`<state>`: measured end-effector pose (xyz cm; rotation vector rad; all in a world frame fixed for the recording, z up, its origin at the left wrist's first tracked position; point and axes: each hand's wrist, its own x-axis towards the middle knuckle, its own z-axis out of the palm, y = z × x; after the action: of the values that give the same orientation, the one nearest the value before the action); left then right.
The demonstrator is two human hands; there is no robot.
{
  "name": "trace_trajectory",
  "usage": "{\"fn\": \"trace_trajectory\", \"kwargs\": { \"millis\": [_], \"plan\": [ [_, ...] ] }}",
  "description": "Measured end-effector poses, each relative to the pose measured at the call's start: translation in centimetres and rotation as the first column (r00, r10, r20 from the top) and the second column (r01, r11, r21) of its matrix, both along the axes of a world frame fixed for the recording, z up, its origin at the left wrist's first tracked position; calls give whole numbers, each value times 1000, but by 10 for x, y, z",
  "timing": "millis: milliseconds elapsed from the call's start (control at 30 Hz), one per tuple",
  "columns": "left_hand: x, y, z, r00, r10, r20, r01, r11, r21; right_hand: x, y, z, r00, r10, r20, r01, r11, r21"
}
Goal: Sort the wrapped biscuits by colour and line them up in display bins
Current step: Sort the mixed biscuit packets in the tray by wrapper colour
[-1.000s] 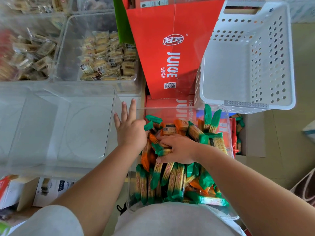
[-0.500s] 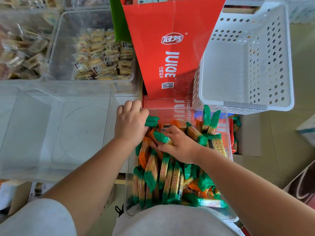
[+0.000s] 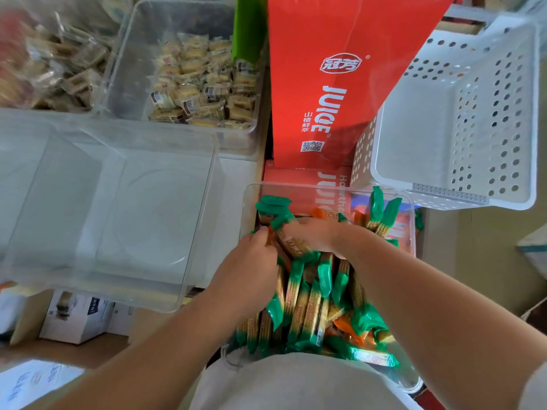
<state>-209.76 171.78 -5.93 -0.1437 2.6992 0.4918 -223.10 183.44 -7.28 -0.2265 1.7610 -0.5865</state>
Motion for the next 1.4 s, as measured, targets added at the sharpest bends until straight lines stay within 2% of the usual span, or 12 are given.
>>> {"fn": "trace_trajectory", "kwargs": {
  "millis": [133,267,367,467,633,767,833,1000,1133,1200,1267,1400],
  "plan": [
    [23,2,21,973,230,7,-228,961,155,0,-6,-5,995,103,-13,-102,995,15],
    [34,0,29,922,330,201,-370,905,212,3,-7,-5,991,132,12,-132,991,19],
    [31,1,31,830,394,394,-544,728,418,4,-5,2,996,38,80,-36,999,-25],
    [26,6,29,786,436,439,-618,568,543,2,8,0,979,-148,142,162,983,-87],
    [21,18,16,735,485,474,-677,488,551,8,26,7,954,-266,135,287,943,-167],
    [8,22,18,582,644,497,-777,259,574,14,33,11,950,-293,105,309,929,-203],
    [4,24,17,567,672,477,-761,206,615,15,41,17,941,-326,96,339,919,-201],
    [2,35,16,678,556,480,-675,211,707,21,64,27,946,-308,104,325,909,-260],
    [1,31,14,724,528,444,-657,334,676,25,71,28,930,-358,89,369,900,-233],
    [5,29,13,765,514,389,-623,438,648,20,66,28,922,-387,-25,372,901,-224],
    [13,29,14,807,497,319,-578,554,599,14,55,33,895,-400,-199,330,892,-308],
    [32,28,8,884,424,199,-461,717,522,-2,28,25,787,-261,-559,73,939,-336]
  ]
}}
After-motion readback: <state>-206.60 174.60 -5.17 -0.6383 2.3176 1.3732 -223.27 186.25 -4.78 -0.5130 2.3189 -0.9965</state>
